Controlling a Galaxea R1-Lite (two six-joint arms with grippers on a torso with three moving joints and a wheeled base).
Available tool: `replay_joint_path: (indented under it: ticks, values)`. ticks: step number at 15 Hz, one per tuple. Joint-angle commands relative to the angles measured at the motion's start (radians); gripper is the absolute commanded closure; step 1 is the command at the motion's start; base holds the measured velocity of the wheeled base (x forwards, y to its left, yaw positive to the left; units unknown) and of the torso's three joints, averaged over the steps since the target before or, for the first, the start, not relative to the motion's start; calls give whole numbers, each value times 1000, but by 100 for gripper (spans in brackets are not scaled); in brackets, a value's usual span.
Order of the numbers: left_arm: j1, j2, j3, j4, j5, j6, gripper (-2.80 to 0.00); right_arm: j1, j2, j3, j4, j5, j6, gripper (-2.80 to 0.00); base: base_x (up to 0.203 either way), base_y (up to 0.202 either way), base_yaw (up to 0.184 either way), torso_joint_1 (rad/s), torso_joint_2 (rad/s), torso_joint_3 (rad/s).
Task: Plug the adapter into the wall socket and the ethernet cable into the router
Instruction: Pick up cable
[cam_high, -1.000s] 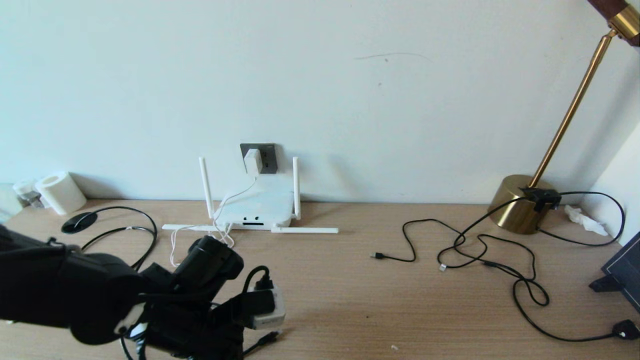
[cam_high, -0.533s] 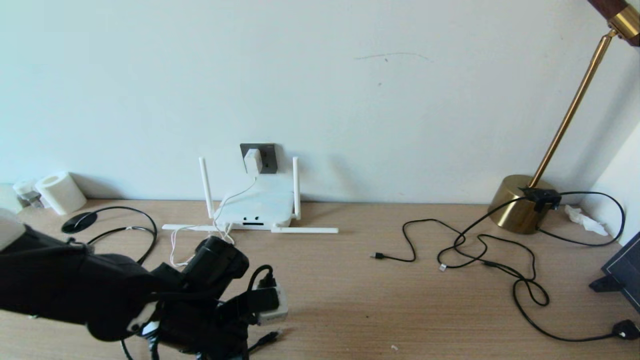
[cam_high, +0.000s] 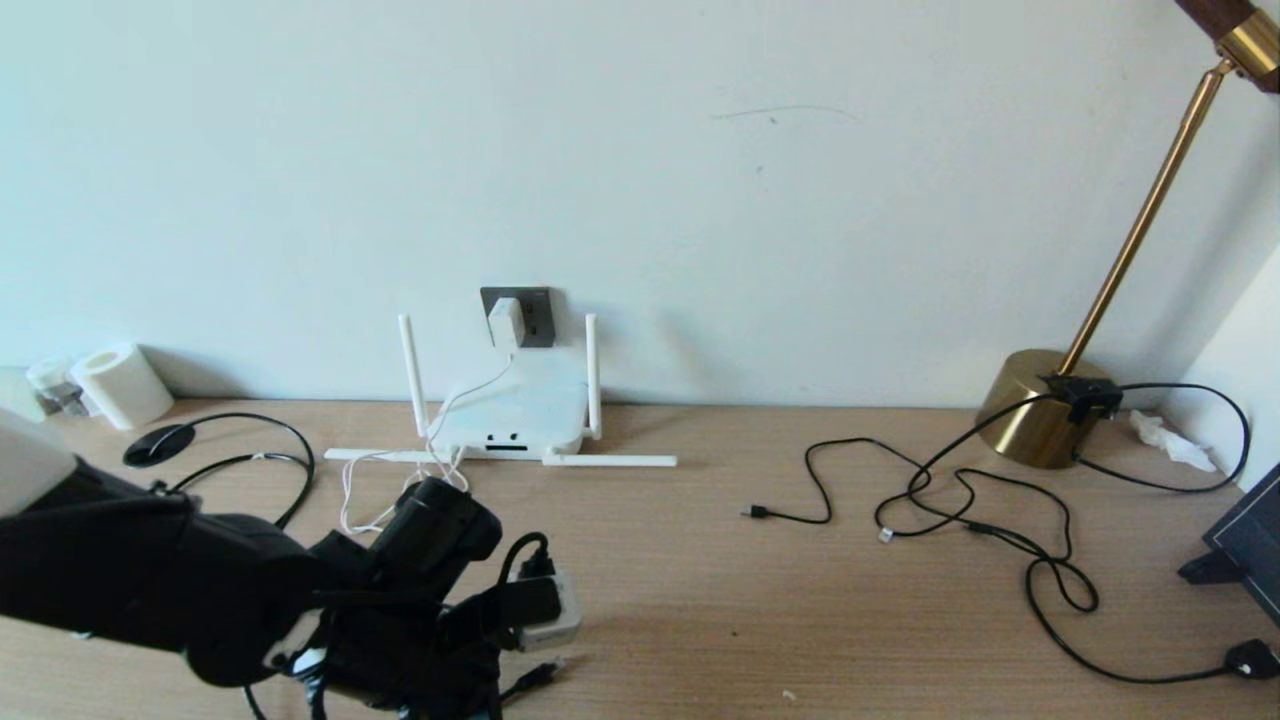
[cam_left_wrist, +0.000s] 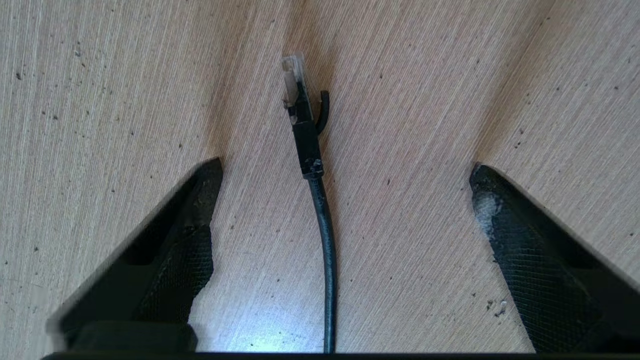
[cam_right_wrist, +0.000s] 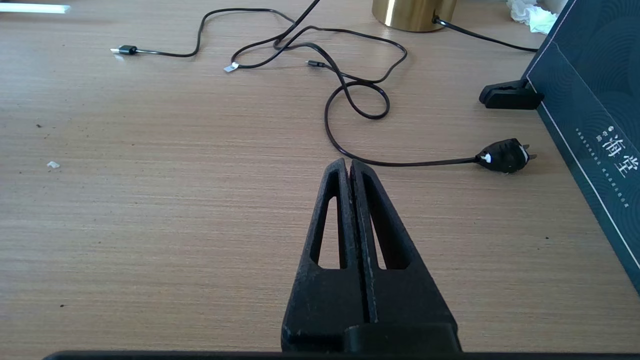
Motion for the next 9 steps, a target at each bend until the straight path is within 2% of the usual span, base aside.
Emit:
replay_joint_path:
  ticks: [1,9]
  values:
    - [0,5,1,3,-3,4,0,0,1,0,1,-1,-1,0,0,0,0,0,0,0]
    - [-2,9,-2,1,-3,4,0,0,1,0,1,0,-1,0,0,0,0,0,0,0]
